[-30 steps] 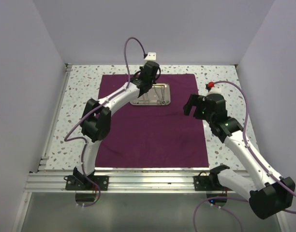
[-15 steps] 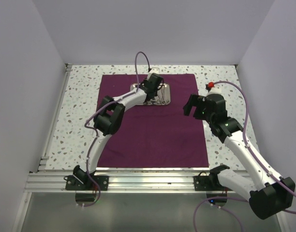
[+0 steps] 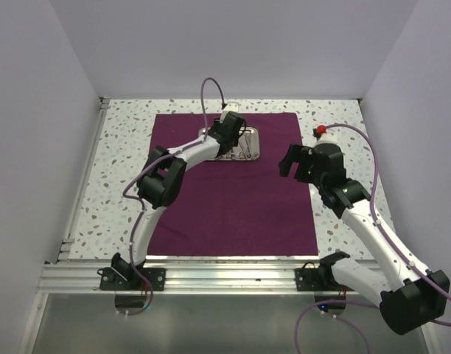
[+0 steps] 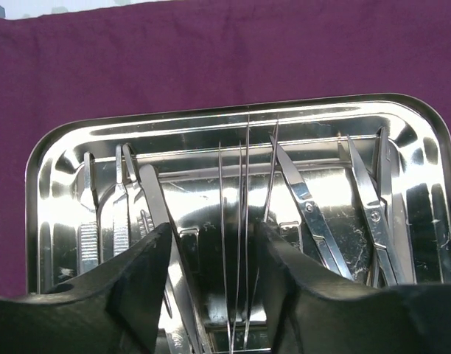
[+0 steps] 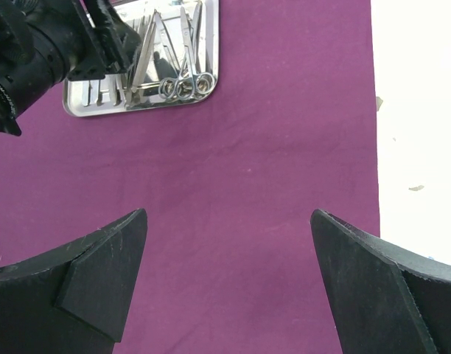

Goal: Open and lay out the surgical kit
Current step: Pick up the medical item from the container.

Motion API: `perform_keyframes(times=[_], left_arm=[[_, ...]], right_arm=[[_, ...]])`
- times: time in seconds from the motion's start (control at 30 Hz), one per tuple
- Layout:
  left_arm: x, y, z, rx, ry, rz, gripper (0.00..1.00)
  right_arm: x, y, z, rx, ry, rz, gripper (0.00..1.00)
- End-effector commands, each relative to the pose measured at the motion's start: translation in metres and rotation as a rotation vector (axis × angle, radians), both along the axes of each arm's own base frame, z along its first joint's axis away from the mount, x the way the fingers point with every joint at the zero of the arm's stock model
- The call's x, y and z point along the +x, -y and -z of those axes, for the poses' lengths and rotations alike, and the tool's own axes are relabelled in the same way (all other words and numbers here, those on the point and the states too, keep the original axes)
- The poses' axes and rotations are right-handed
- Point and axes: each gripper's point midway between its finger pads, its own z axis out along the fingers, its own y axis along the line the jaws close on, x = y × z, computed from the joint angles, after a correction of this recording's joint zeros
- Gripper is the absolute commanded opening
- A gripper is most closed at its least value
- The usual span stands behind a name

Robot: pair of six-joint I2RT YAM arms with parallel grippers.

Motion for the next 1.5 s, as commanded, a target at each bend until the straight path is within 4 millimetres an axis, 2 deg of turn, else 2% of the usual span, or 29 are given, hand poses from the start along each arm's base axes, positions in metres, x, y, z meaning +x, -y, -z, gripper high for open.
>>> perform_keyframes(times=[0.0,0.07,0.1,0.13,0.4,0.73,0.9,1.0,1.03,1.07,1.13,1.23,1.33,1.37,1.43,1.47], left_arm=[[0.010,-0.006,-0.032,-0.024,0.071,-0.014,0.51],[0.005,-0.004,-0.024,-0.035,0.047,-0.003,0.37],[0.005,-0.003,-0.027,-0.045,0.053,0.003,0.35],[0.001,-0.004,-0.021,-0.047,0.040,0.010,0.34],[-0.003,-0.011,-0.008,-0.017,0.024,-0.003,0.33],[-0.002,0.008,0.022,-0.080,-0.052,0.066,0.26],[0.000,0.004,0.040,-0.107,-0.091,0.047,0.25],[0.000,0.003,0.047,-0.107,-0.104,0.044,0.17],[0.000,0.003,0.047,-0.107,-0.104,0.044,0.07],[0.001,0.002,0.048,-0.106,-0.104,0.041,0.02],[0.003,0.001,0.044,-0.102,-0.095,0.037,0.00],[0.007,0.001,0.025,-0.103,-0.060,0.039,0.00],[0.016,0.001,-0.016,-0.107,0.002,0.044,0.00],[0.017,0.002,-0.040,-0.118,0.032,0.048,0.00],[0.017,0.002,-0.072,-0.126,0.076,0.059,0.00],[0.013,0.000,-0.099,-0.143,0.112,0.066,0.00]], right_arm=[[0.000,-0.006,-0.008,0.026,0.036,-0.022,0.97],[0.000,-0.006,-0.006,0.025,0.033,-0.022,0.97],[0.000,-0.005,-0.006,0.025,0.033,-0.019,0.97],[0.000,-0.006,-0.006,0.026,0.033,-0.020,0.97],[0.001,-0.006,-0.006,0.025,0.032,-0.020,0.97],[0.000,-0.006,-0.005,0.025,0.030,-0.020,0.97],[-0.001,-0.006,-0.004,0.022,0.025,-0.025,0.97],[-0.001,-0.006,-0.004,0.025,0.025,-0.024,0.97],[-0.002,-0.007,-0.005,0.025,0.027,-0.026,0.97],[-0.001,-0.006,-0.004,0.024,0.027,-0.023,0.97],[-0.001,-0.006,-0.003,0.025,0.025,-0.024,0.97],[0.000,-0.008,-0.001,0.025,0.019,-0.027,0.97],[0.001,-0.008,0.001,0.025,0.012,-0.026,0.97],[0.001,-0.008,0.000,0.027,0.017,-0.028,0.97],[0.001,-0.008,0.000,0.026,0.019,-0.025,0.97],[0.001,-0.008,0.000,0.025,0.017,-0.025,0.97]])
